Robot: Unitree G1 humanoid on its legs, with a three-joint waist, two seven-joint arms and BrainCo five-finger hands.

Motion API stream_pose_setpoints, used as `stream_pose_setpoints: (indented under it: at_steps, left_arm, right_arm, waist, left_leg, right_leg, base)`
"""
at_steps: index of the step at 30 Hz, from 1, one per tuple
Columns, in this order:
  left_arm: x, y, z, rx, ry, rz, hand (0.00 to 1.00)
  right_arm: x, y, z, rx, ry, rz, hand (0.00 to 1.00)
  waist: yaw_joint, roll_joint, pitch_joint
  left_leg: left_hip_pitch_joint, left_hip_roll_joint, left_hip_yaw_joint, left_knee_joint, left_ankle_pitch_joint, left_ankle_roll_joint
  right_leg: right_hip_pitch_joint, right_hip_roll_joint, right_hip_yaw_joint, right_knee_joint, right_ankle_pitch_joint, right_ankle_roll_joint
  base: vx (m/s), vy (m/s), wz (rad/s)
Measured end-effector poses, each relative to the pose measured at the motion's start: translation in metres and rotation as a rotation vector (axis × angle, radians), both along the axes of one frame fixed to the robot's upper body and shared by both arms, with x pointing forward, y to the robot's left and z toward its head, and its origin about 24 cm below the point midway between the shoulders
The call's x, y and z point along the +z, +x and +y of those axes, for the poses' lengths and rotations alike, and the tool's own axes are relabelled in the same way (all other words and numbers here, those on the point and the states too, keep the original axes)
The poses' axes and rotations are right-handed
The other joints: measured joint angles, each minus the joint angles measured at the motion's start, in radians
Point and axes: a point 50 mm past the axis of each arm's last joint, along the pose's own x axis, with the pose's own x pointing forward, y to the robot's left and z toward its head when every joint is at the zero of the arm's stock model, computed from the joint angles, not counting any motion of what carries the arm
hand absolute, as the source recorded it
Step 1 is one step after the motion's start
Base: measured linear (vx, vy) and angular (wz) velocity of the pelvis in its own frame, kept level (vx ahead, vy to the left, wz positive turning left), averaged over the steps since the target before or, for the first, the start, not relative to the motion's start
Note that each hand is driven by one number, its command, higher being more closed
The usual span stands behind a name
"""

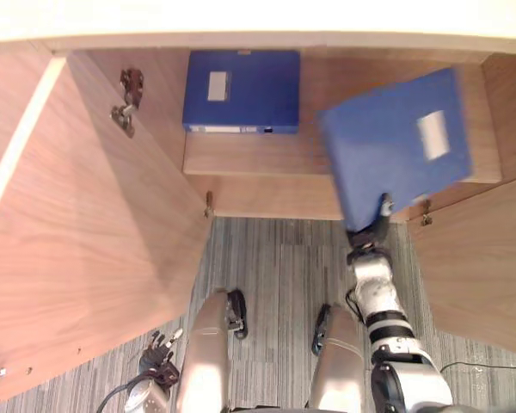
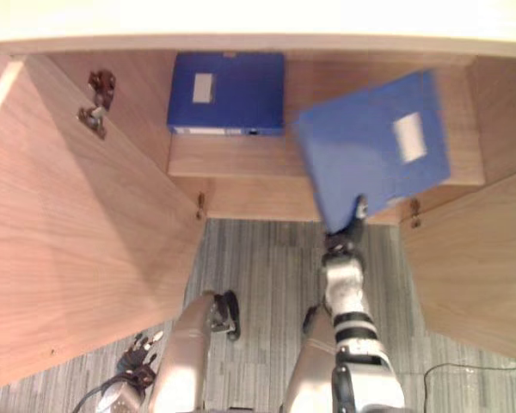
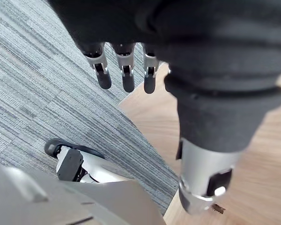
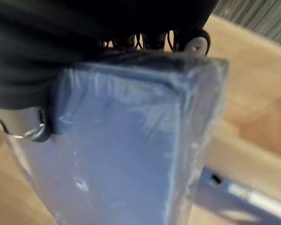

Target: Walk over to the cabinet, pick up the folder, carry it to the office cabinet, place the folder inside the office cabinet, then close the office cabinet door

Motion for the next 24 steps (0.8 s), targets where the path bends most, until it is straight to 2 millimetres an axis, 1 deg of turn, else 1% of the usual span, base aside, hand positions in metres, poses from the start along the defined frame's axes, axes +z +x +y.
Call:
stream_pose_setpoints:
  at_steps: [1,2,3,4,5,6,8,9,11,12,13,14,15,16,17,18,20,21,22,24]
  left_arm:
    - [0.001,0.001,-0.001,0.008,-0.007,-0.007,0.0]
    - [0.001,0.002,-0.001,0.011,-0.01,-0.009,0.0]
    - [0.002,0.003,-0.002,0.015,-0.011,-0.015,0.0]
    - [0.003,0.003,-0.002,0.017,-0.01,-0.018,0.0]
    - [0.004,0.005,-0.003,0.021,-0.008,-0.024,0.0]
    - [0.004,0.005,-0.003,0.022,-0.008,-0.023,0.0]
    - [0.006,0.006,-0.007,0.027,-0.011,-0.034,0.0]
    - [0.007,0.007,-0.007,0.025,-0.011,-0.037,0.0]
    - [0.01,0.012,-0.012,0.0,-0.013,-0.059,0.0]
    - [0.011,0.013,-0.013,-0.003,-0.018,-0.065,0.0]
    - [0.012,0.015,-0.017,-0.015,-0.026,-0.075,0.0]
    - [0.012,0.015,-0.02,-0.026,-0.033,-0.077,0.0]
    - [0.013,0.016,-0.021,-0.029,-0.036,-0.082,0.0]
    - [0.015,0.016,-0.022,-0.03,-0.038,-0.092,0.0]
    - [0.017,0.015,-0.023,-0.03,-0.042,-0.106,0.0]
    - [0.018,0.014,-0.023,-0.023,-0.045,-0.111,0.0]
    - [0.018,0.013,-0.024,-0.019,-0.046,-0.113,0.0]
    - [0.018,0.013,-0.024,-0.019,-0.047,-0.111,0.0]
    - [0.018,0.014,-0.025,-0.018,-0.045,-0.108,0.0]
    - [0.018,0.013,-0.025,-0.013,-0.042,-0.105,0.0]
  right_arm:
    - [0.016,0.001,-0.006,-0.056,0.073,-0.081,1.0]
    - [0.024,0.002,-0.01,-0.084,0.105,-0.121,1.0]
    - [0.042,0.003,-0.018,-0.152,0.168,-0.202,1.0]
    - [0.049,0.004,-0.021,-0.18,0.185,-0.223,1.0]
    - [0.063,0.007,-0.03,-0.244,0.236,-0.252,1.0]
    - [0.065,0.008,-0.032,-0.257,0.245,-0.253,1.0]
    - [0.085,0.016,-0.045,-0.318,0.299,-0.241,1.0]
    - [0.09,0.02,-0.048,-0.324,0.306,-0.235,1.0]
    - [0.117,0.031,-0.061,-0.319,0.339,-0.237,1.0]
    - [0.124,0.033,-0.064,-0.313,0.351,-0.245,1.0]
    - [0.14,0.036,-0.07,-0.305,0.358,-0.257,1.0]
    - [0.155,0.038,-0.076,-0.301,0.351,-0.269,1.0]
    - [0.163,0.038,-0.078,-0.297,0.343,-0.274,1.0]
    - [0.174,0.039,-0.082,-0.289,0.332,-0.283,1.0]
    - [0.197,0.04,-0.086,-0.278,0.301,-0.305,1.0]
    - [0.21,0.038,-0.089,-0.275,0.27,-0.314,1.0]
    - [0.226,0.038,-0.092,-0.279,0.2,-0.303,1.0]
    - [0.235,0.039,-0.093,-0.276,0.15,-0.291,1.0]
    - [0.239,0.039,-0.093,-0.272,0.117,-0.276,1.0]
    - [0.242,0.045,-0.088,-0.258,0.054,-0.215,1.0]
  waist:
    - [0.001,0.0,0.0]
    - [0.002,0.001,0.0]
    - [0.004,0.002,0.0]
    - [0.005,0.003,0.0]
    - [0.005,0.006,0.001]
    - [0.005,0.008,0.002]
    - [0.011,0.02,0.005]
    - [0.013,0.022,0.006]
    - [0.027,0.037,0.005]
    - [0.03,0.043,0.007]
    - [0.035,0.052,0.007]
    - [0.042,0.06,0.006]
    - [0.046,0.063,0.006]
    - [0.047,0.066,0.006]
    - [0.047,0.068,0.006]
    - [0.047,0.069,0.006]
    - [0.049,0.071,0.006]
    - [0.049,0.078,0.01]
    - [0.049,0.083,0.012]
    - [0.049,0.087,0.013]
  left_leg:
    - [-0.009,-0.006,-0.003,0.009,-0.004,0.002]
    - [-0.013,-0.009,-0.004,0.011,-0.006,0.003]
    - [-0.026,-0.014,-0.008,0.016,-0.007,0.003]
    - [-0.032,-0.014,-0.01,0.02,-0.009,0.004]
    - [-0.046,-0.016,-0.019,0.028,-0.012,0.005]
    - [-0.048,-0.017,-0.021,0.029,-0.012,0.005]
    - [-0.064,-0.018,-0.029,0.049,-0.022,0.007]
    - [-0.069,-0.018,-0.03,0.055,-0.024,0.006]
    - [-0.1,-0.017,-0.037,0.072,-0.026,0.006]
    - [-0.105,-0.017,-0.04,0.075,-0.026,0.006]
    - [-0.115,-0.019,-0.044,0.079,-0.026,0.006]
    - [-0.119,-0.02,-0.044,0.079,-0.025,0.006]
    - [-0.122,-0.021,-0.046,0.079,-0.025,0.005]
    - [-0.129,-0.022,-0.05,0.08,-0.024,0.005]
    - [-0.151,-0.023,-0.057,0.083,-0.02,0.005]
    - [-0.164,-0.023,-0.06,0.084,-0.017,0.004]
    - [-0.183,-0.023,-0.063,0.087,-0.015,0.004]
    - [-0.19,-0.022,-0.065,0.087,-0.014,0.004]
    - [-0.192,-0.022,-0.065,0.087,-0.014,0.004]
    - [-0.205,-0.022,-0.068,0.086,-0.012,0.004]
  right_leg:
    - [-0.005,-0.008,-0.001,0.009,-0.007,0.004]
    - [-0.008,-0.012,-0.002,0.012,-0.01,0.005]
    - [-0.016,-0.017,-0.007,0.015,-0.014,0.006]
    - [-0.018,-0.018,-0.01,0.016,-0.015,0.006]
    - [-0.023,-0.024,-0.021,0.022,-0.021,0.007]
    - [-0.023,-0.025,-0.023,0.023,-0.022,0.007]
    - [-0.031,-0.028,-0.027,0.037,-0.032,0.008]
    - [-0.036,-0.029,-0.027,0.043,-0.034,0.008]
    - [-0.062,-0.03,-0.03,0.058,-0.038,0.008]
    - [-0.064,-0.03,-0.032,0.061,-0.04,0.007]
    - [-0.07,-0.032,-0.036,0.065,-0.041,0.007]
    - [-0.075,-0.035,-0.038,0.068,-0.042,0.006]
    - [-0.076,-0.037,-0.04,0.069,-0.043,0.006]
    - [-0.078,-0.039,-0.045,0.071,-0.045,0.004]
    - [-0.095,-0.039,-0.051,0.075,-0.045,0.004]
    - [-0.108,-0.039,-0.053,0.077,-0.045,0.004]
    - [-0.124,-0.039,-0.055,0.08,-0.045,0.003]
    - [-0.128,-0.039,-0.058,0.08,-0.045,0.003]
    - [-0.129,-0.039,-0.06,0.079,-0.045,0.003]
    - [-0.14,-0.039,-0.064,0.077,-0.045,0.003]
  base:
    - [0.02,0.065,0.16]
    - [0.03,0.075,0.18]
    - [0.02,0.05,0.12]
    - [0.03,0.062,0.16]
    - [0.02,0.035,0.12]
    - [0.03,0.05,0.16]
    - [0.02,0.041,0.08]
    - [0.02,0.041,0.04]
    - [0.01,0.031,0.06]
    - [0.01,0.021,0.1]
    - [0.0,0.024,0.09]
    - [0.0,0.019,0.09]
    - [0.0,0.016,0.08]
    - [0.01,0.008,0.11]
    - [0.0,0.006,0.12]
    - [0.0,0.005,0.09]
    - [0.01,0.002,0.05]
    - [0.02,0.004,0.04]
    - [0.02,0.006,0.03]
    - [0.0,0.0,0.0]
